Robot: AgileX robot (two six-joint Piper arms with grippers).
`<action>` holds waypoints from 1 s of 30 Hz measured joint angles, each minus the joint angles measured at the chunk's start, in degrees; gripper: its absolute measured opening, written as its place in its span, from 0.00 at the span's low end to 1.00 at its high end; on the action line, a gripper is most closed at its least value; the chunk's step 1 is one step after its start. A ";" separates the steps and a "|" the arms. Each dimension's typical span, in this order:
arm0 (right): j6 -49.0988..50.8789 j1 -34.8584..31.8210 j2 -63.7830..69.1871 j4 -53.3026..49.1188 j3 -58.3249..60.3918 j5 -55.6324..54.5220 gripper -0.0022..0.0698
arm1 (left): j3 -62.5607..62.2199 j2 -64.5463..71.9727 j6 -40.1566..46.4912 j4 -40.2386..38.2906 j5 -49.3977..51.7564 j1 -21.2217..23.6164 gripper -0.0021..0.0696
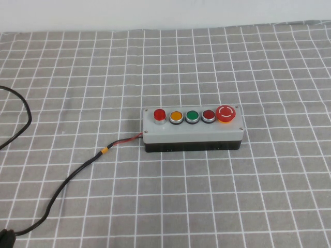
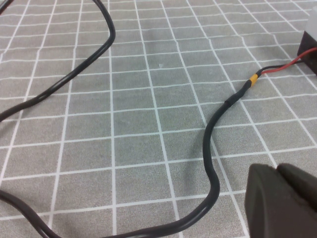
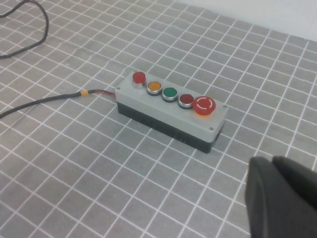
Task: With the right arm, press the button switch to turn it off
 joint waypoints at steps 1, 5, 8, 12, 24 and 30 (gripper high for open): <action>0.00 0.00 -0.23 0.00 0.23 0.00 0.01 | 0.00 0.00 0.00 0.00 0.00 0.00 0.02; 0.00 0.00 -0.25 0.00 1.34 0.10 0.01 | 0.00 0.00 0.00 0.00 0.00 0.00 0.02; 0.00 0.00 -0.25 0.13 2.58 0.23 0.01 | 0.00 0.00 0.00 0.00 0.00 0.00 0.02; 0.00 0.00 -0.25 0.03 3.05 1.52 0.01 | 0.00 0.00 0.00 0.00 0.00 0.00 0.02; 0.00 -21.85 -6.35 4.06 18.92 -21.55 0.01 | 0.00 0.00 0.00 0.00 0.11 -0.10 0.02; 0.00 -30.81 -15.81 5.50 37.73 -33.17 0.01 | 0.00 0.00 0.00 0.00 0.11 -0.10 0.02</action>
